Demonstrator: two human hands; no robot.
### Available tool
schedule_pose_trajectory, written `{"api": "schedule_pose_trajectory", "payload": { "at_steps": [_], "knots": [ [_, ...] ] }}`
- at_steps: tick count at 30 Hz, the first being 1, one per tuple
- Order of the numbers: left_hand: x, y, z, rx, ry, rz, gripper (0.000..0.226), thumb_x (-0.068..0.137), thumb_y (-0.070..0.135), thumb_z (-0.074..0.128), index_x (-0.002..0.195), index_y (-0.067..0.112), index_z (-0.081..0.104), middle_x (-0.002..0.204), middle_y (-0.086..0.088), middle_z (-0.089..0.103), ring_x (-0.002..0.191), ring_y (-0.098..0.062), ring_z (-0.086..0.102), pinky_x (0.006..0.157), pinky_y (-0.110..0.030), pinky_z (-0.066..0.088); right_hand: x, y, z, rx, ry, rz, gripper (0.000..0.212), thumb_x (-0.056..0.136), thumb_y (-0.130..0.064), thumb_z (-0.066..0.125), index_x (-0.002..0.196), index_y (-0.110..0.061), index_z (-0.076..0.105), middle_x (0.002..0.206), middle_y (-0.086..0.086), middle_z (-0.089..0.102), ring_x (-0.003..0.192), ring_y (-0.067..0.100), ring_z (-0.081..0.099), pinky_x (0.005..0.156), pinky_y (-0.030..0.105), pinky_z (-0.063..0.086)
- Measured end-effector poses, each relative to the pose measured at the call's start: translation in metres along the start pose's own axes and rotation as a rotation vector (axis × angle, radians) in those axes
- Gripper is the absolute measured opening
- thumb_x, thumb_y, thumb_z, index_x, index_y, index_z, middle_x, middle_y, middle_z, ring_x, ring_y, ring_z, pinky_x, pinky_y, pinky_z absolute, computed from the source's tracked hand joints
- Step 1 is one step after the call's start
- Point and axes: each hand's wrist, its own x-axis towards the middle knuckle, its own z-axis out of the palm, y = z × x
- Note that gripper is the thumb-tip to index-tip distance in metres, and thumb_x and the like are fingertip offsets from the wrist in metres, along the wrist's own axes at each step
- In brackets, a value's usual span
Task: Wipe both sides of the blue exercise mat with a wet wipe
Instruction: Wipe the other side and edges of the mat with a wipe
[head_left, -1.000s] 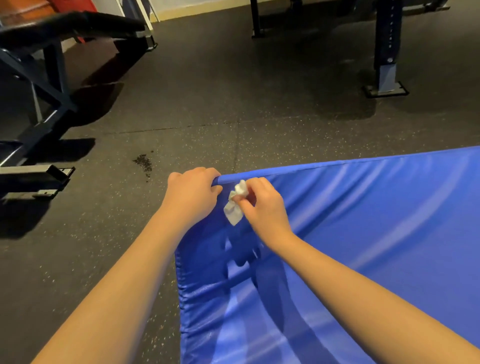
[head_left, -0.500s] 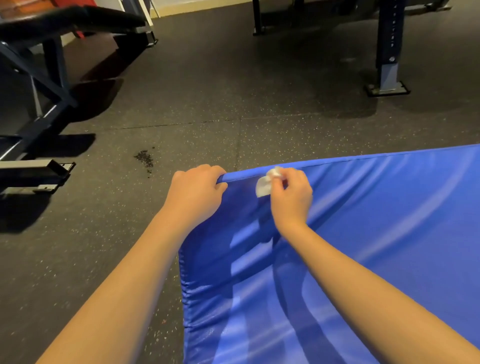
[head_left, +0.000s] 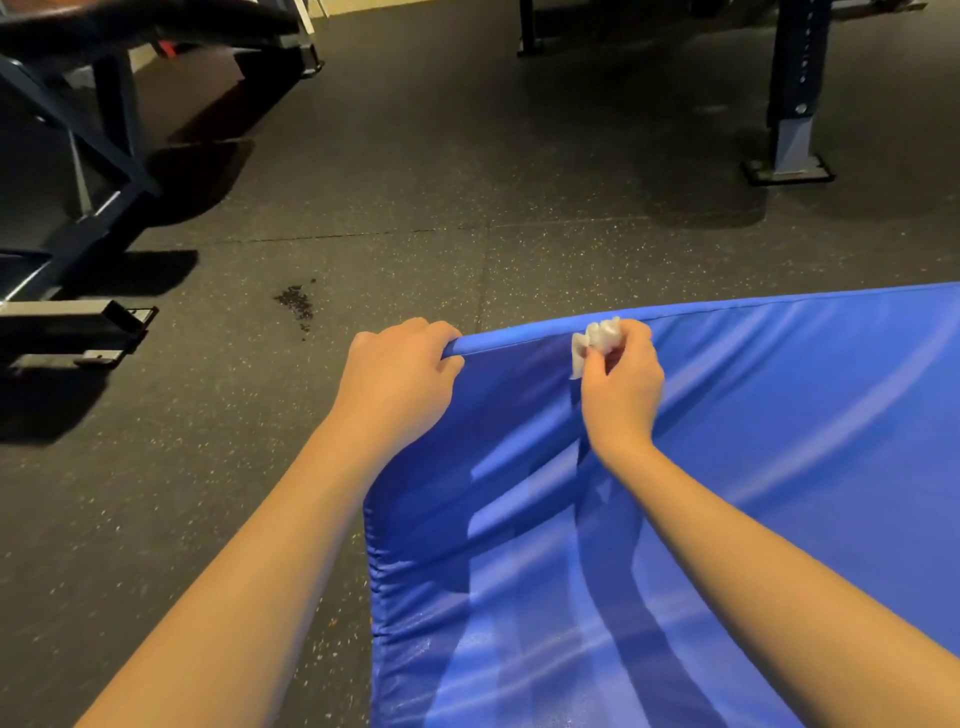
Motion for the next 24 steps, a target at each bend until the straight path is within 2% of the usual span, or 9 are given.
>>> {"api": "schedule_pose_trajectory", "payload": {
  "at_steps": [3, 5, 8, 10, 13, 16, 20, 22, 24],
  "knots": [
    [0.000, -0.003, 0.001, -0.010, -0.012, -0.030, 0.021, 0.100, 0.025, 0.041, 0.108, 0.026, 0.060, 0.096, 0.004, 0.058, 0.088, -0.022, 0.054, 0.081, -0.034, 0.033, -0.038, -0.014, 0.014, -0.042, -0.168, -0.228, 0.008, 0.090, -0.007, 0.054, 0.088, -0.013, 0.057, 0.083, 0.001, 0.055, 0.078, 0.022, 0.051, 0.067, 0.028, 0.038],
    [0.000, -0.002, 0.002, -0.016, -0.015, -0.034, 0.021, 0.100, 0.026, 0.041, 0.109, 0.026, 0.060, 0.095, 0.004, 0.058, 0.088, -0.022, 0.054, 0.081, -0.034, 0.033, -0.048, -0.011, 0.015, -0.050, -0.239, -0.357, 0.011, 0.084, -0.001, 0.059, 0.089, -0.010, 0.063, 0.084, -0.002, 0.050, 0.077, 0.020, 0.050, 0.066, 0.026, 0.039],
    [0.001, 0.001, 0.003, 0.000, -0.007, -0.014, 0.021, 0.100, 0.027, 0.041, 0.110, 0.026, 0.059, 0.094, 0.005, 0.055, 0.085, -0.021, 0.051, 0.081, -0.034, 0.033, -0.032, -0.005, 0.011, -0.055, -0.139, -0.321, 0.001, 0.082, -0.010, 0.066, 0.083, -0.010, 0.067, 0.094, -0.001, 0.050, 0.083, 0.020, 0.052, 0.066, 0.022, 0.037],
    [0.001, 0.001, 0.004, -0.003, -0.012, -0.006, 0.021, 0.100, 0.027, 0.041, 0.112, 0.026, 0.059, 0.095, 0.005, 0.055, 0.085, -0.021, 0.050, 0.081, -0.034, 0.032, -0.033, -0.006, 0.010, -0.109, -0.062, -0.313, 0.007, 0.083, -0.015, 0.066, 0.078, -0.010, 0.066, 0.092, 0.002, 0.056, 0.085, 0.020, 0.049, 0.064, 0.021, 0.033],
    [-0.001, -0.004, 0.004, -0.021, -0.011, -0.022, 0.023, 0.101, 0.028, 0.041, 0.115, 0.026, 0.059, 0.099, 0.004, 0.057, 0.090, -0.022, 0.053, 0.084, -0.035, 0.034, -0.048, -0.019, 0.016, -0.138, -0.127, -0.380, 0.005, 0.081, -0.005, 0.059, 0.082, -0.009, 0.061, 0.080, 0.003, 0.058, 0.075, 0.025, 0.051, 0.064, 0.028, 0.035],
    [-0.002, -0.006, 0.004, -0.038, -0.006, -0.024, 0.024, 0.101, 0.027, 0.042, 0.117, 0.026, 0.059, 0.099, 0.004, 0.057, 0.091, -0.021, 0.053, 0.084, -0.035, 0.034, -0.049, -0.025, 0.014, -0.078, -0.280, -0.298, 0.017, 0.081, -0.004, 0.057, 0.093, -0.015, 0.057, 0.085, 0.002, 0.057, 0.076, 0.022, 0.055, 0.067, 0.034, 0.044],
    [-0.002, -0.002, 0.004, -0.031, 0.000, 0.005, 0.022, 0.100, 0.026, 0.042, 0.112, 0.026, 0.060, 0.097, 0.004, 0.056, 0.089, -0.022, 0.052, 0.079, -0.032, 0.028, -0.031, -0.020, 0.007, -0.008, -0.102, -0.120, 0.014, 0.084, -0.008, 0.057, 0.092, -0.020, 0.058, 0.086, -0.001, 0.059, 0.074, 0.017, 0.056, 0.071, 0.038, 0.048],
    [-0.003, -0.004, 0.005, -0.035, -0.005, 0.000, 0.022, 0.100, 0.027, 0.041, 0.112, 0.026, 0.060, 0.098, 0.004, 0.057, 0.089, -0.022, 0.053, 0.080, -0.033, 0.031, -0.035, -0.019, 0.012, -0.012, -0.056, -0.137, 0.015, 0.086, -0.006, 0.056, 0.094, -0.016, 0.064, 0.091, -0.003, 0.055, 0.076, 0.015, 0.055, 0.072, 0.040, 0.048],
    [-0.004, -0.008, 0.007, -0.054, -0.017, -0.022, 0.023, 0.100, 0.027, 0.041, 0.115, 0.027, 0.060, 0.101, 0.003, 0.059, 0.092, -0.022, 0.054, 0.082, -0.034, 0.033, -0.056, -0.022, 0.021, 0.015, -0.112, -0.249, 0.012, 0.087, -0.006, 0.057, 0.093, -0.013, 0.066, 0.097, -0.002, 0.048, 0.081, 0.019, 0.056, 0.072, 0.036, 0.049]
  ]
}}
